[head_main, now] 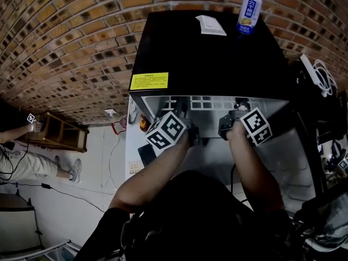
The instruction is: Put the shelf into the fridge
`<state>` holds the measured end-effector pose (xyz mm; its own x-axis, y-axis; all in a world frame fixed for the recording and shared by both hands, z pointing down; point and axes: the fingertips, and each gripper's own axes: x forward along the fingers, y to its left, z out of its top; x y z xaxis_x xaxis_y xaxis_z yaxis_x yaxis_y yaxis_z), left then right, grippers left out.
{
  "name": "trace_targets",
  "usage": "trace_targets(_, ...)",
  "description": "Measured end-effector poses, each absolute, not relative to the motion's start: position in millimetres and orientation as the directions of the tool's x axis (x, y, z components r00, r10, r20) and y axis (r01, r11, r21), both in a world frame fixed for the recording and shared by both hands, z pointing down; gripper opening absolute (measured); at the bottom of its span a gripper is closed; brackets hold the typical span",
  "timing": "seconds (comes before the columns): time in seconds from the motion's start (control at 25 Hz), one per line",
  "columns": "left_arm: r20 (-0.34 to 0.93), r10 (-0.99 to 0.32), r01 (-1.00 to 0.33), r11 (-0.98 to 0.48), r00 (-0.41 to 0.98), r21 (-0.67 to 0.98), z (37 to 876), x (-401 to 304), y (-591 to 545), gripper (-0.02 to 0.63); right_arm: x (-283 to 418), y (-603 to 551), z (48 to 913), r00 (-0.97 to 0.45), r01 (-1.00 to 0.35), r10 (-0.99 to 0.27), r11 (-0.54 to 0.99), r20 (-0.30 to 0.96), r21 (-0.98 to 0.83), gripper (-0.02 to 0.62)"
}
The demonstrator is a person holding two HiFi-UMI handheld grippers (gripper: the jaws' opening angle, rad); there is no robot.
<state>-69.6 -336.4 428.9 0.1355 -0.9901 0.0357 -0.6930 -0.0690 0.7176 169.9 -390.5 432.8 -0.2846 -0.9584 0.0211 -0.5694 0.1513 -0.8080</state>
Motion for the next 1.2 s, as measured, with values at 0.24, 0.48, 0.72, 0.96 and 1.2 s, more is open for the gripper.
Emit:
trace_targets(0.24,0.041,-0.99,-0.697,-0.063,0.132,0.714,429,-71,-336,0.12,169,-391,433,-0.283,-0.569,-0.959,0.151,0.021,-0.809,0.129)
trace_targets(0.48,0.044,-0.987,-0.695,-0.075,0.152,0.715,429,-69,-334,0.121,170,-391,433,-0.28,-0.571,-0.96,0.15,0.02,-0.807,0.129)
trace_targets(0.72,0.04,-0.985,-0.685,-0.086,0.166,0.724,428,-66,-331,0.121,169,-391,433,-0.287,-0.566,-0.958,0.155,0.017,-0.809,0.129)
trace_targets(0.96,0.029,-0.975,-0.675,-0.132,0.222,0.726,431,-60,-320,0.136,169,-386,435,-0.309,-0.562,-0.951,0.169,0.017,-0.809,0.144)
trace_targets(1.2,0.008,-0.966,-0.682,-0.176,0.258,0.709,428,-57,-309,0.161,164,-369,434,-0.346,-0.516,-0.938,0.186,0.004,-0.836,0.146)
